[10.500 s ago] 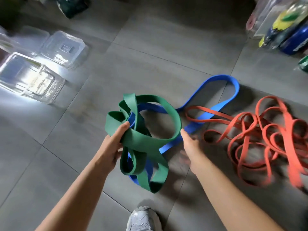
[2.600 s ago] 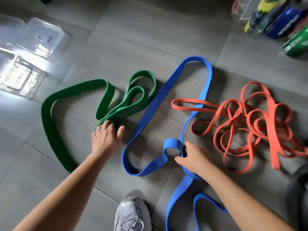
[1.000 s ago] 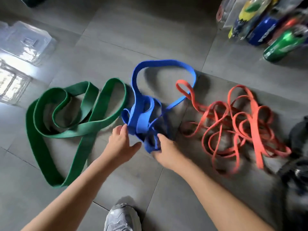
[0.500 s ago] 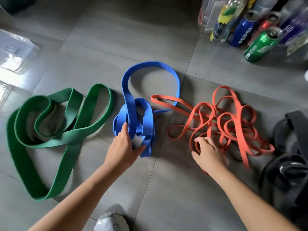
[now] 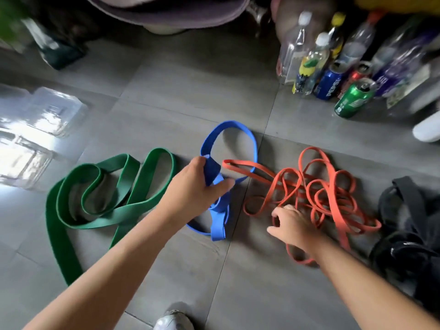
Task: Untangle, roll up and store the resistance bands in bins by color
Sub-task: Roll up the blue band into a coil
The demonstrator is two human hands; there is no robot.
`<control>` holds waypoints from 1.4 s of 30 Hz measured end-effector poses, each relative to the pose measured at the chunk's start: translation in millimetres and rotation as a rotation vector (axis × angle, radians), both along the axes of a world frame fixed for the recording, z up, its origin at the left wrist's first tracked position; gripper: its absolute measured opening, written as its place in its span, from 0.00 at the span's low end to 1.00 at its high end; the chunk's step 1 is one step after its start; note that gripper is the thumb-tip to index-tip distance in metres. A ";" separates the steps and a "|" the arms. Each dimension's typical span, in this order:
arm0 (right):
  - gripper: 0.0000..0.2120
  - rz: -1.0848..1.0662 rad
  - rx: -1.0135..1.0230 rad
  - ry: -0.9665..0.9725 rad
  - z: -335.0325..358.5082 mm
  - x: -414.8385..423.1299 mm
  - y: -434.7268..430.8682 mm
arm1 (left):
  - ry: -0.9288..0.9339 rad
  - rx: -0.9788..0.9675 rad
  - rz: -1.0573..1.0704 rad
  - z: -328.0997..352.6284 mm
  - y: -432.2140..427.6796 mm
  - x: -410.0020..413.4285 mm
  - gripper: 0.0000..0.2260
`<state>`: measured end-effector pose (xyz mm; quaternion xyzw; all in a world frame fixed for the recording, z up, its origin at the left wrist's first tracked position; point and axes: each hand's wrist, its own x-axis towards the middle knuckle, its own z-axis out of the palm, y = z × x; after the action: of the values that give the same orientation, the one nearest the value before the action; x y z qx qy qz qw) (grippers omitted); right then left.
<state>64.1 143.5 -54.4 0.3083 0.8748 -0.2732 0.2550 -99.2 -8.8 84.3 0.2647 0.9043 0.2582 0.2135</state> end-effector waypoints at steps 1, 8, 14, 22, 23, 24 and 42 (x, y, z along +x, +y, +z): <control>0.20 0.016 -0.006 0.010 17.0 -6.0 3.3 | 0.042 -0.048 -0.065 13.2 1.3 0.9 0.13; 0.37 -0.069 -0.128 0.422 180.5 -28.9 -9.9 | 0.225 0.024 -0.421 141.5 -12.8 10.0 0.17; 0.31 0.072 -0.101 0.713 315.6 5.2 -56.2 | 0.428 0.072 -0.497 249.9 -50.8 61.0 0.19; 0.16 -0.076 -0.417 1.028 427.5 70.2 -116.0 | 0.026 0.693 -0.352 355.5 -109.7 144.3 0.12; 0.17 -0.056 -0.482 1.069 441.9 78.0 -126.9 | -0.008 0.748 -0.360 368.0 -116.5 154.2 0.12; 0.17 -0.031 -0.532 1.105 454.3 86.5 -136.8 | -0.047 0.805 -0.380 380.2 -123.1 164.4 0.12; 0.09 -0.120 -0.259 1.213 553.0 181.1 -183.5 | -0.234 1.037 -0.331 469.2 -158.4 237.5 0.06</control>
<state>245.2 -40.0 498.7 0.1136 0.8047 -0.5176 -0.2677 138.3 -167.2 553.5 0.4433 0.5754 0.6599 0.1920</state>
